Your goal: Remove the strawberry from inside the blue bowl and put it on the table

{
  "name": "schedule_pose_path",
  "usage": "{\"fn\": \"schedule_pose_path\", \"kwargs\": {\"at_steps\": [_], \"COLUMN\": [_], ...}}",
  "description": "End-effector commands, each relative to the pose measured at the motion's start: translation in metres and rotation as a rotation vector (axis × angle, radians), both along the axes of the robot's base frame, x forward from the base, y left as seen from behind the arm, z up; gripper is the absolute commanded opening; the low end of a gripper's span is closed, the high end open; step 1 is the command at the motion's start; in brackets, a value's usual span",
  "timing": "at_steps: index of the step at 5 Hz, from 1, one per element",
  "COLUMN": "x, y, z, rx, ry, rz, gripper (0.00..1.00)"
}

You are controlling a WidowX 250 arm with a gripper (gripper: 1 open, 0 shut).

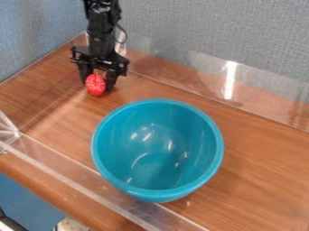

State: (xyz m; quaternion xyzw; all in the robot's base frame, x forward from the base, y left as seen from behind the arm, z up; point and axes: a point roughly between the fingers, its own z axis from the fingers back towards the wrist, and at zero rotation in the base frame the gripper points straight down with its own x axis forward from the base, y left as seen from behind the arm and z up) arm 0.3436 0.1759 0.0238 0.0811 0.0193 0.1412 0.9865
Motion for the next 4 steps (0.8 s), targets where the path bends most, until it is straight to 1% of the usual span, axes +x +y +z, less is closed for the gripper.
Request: {"fn": "schedule_pose_path", "kwargs": {"at_steps": [1, 2, 3, 4], "x": [-0.012, -0.009, -0.013, -0.017], "y": [0.032, 0.039, 0.045, 0.051], "z": [-0.019, -0.019, -0.019, -0.019], "rx": [-0.017, -0.016, -0.016, -0.015], "ry": [0.046, 0.049, 0.052, 0.053], "rz": [0.068, 0.079, 0.044, 0.004], "gripper": [1.00, 1.00, 1.00, 0.00]}}
